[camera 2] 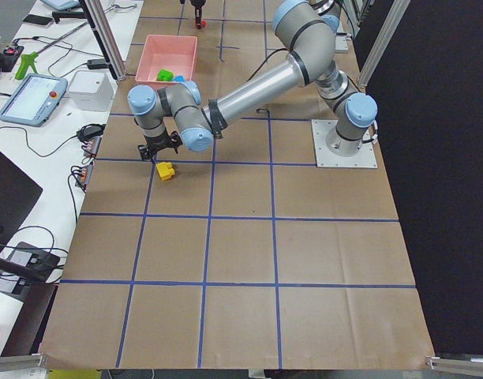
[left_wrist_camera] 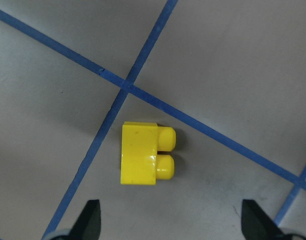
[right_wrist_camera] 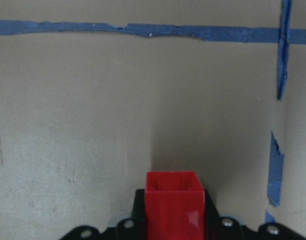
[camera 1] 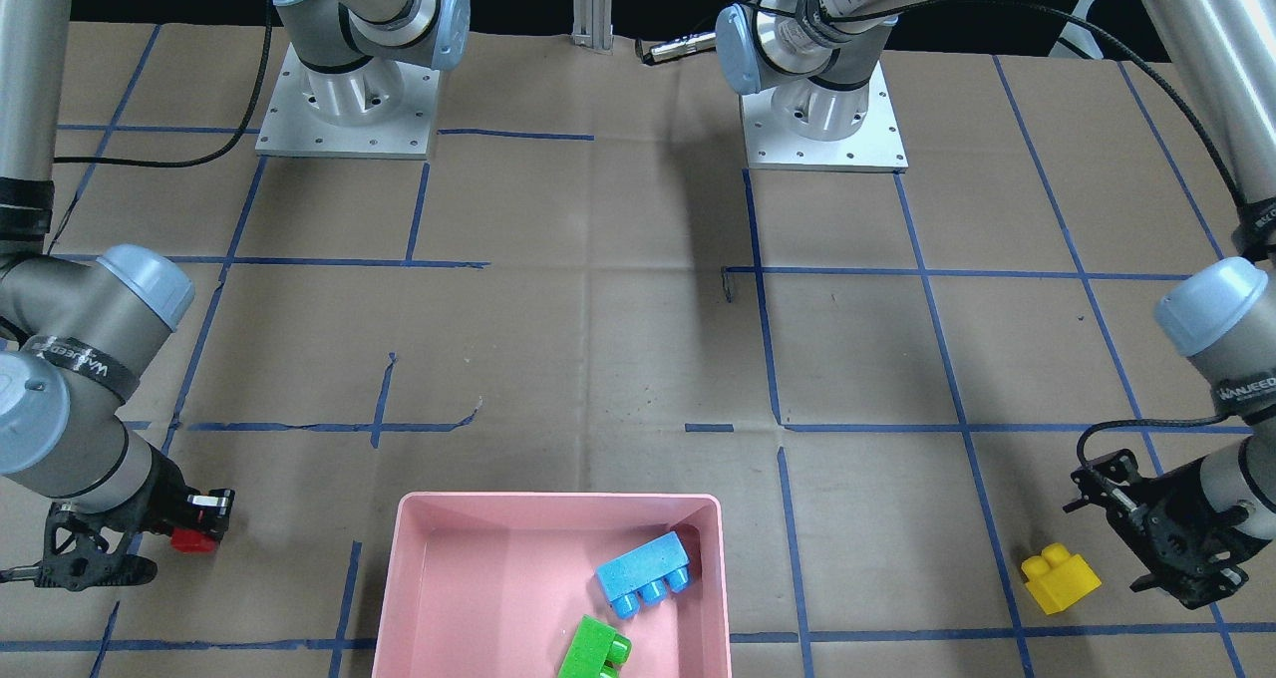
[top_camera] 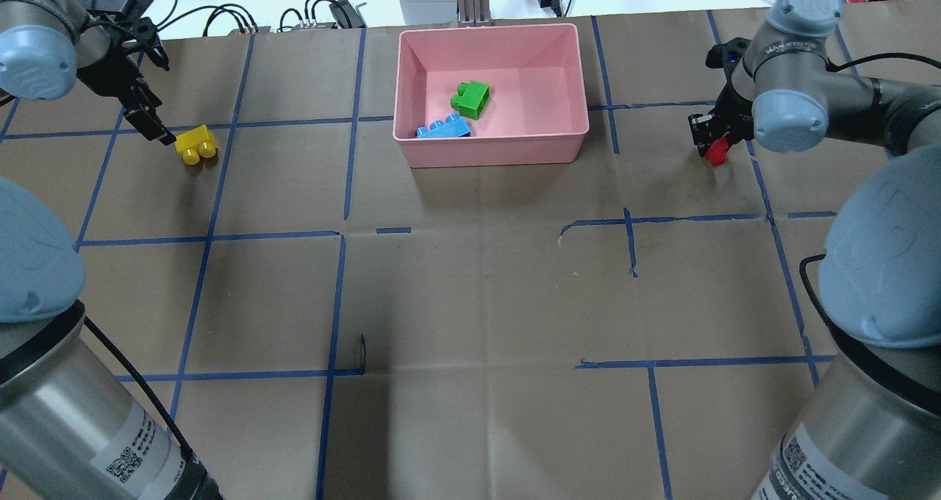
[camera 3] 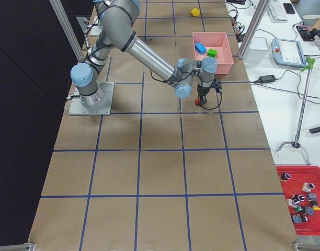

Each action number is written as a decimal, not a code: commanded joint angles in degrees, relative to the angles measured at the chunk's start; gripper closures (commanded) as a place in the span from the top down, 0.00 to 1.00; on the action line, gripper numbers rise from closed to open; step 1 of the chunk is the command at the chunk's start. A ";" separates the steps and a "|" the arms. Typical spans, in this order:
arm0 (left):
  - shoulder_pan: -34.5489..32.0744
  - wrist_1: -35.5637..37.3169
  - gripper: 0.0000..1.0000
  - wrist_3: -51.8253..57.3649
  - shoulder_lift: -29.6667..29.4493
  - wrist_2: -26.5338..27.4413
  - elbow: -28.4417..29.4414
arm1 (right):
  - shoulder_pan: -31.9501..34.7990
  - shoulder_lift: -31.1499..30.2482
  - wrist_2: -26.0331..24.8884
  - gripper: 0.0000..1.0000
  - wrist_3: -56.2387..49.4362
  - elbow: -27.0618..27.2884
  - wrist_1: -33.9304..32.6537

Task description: Put all blocks into box

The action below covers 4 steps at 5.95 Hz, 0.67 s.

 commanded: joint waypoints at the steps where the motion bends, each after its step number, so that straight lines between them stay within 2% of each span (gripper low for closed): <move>1: -0.43 7.25 0.99 -0.77 -3.80 -0.10 -3.06 | 2.45 -7.82 -0.60 0.06 6.07 -2.72 10.95; 2: -0.52 7.89 0.99 -0.68 -4.44 -0.19 -3.33 | 8.21 -11.18 -0.78 0.06 12.05 -4.66 13.90; 4: -0.53 10.69 0.97 0.01 -4.71 -0.02 -3.07 | 21.30 -12.71 -0.26 0.07 28.73 -5.99 12.97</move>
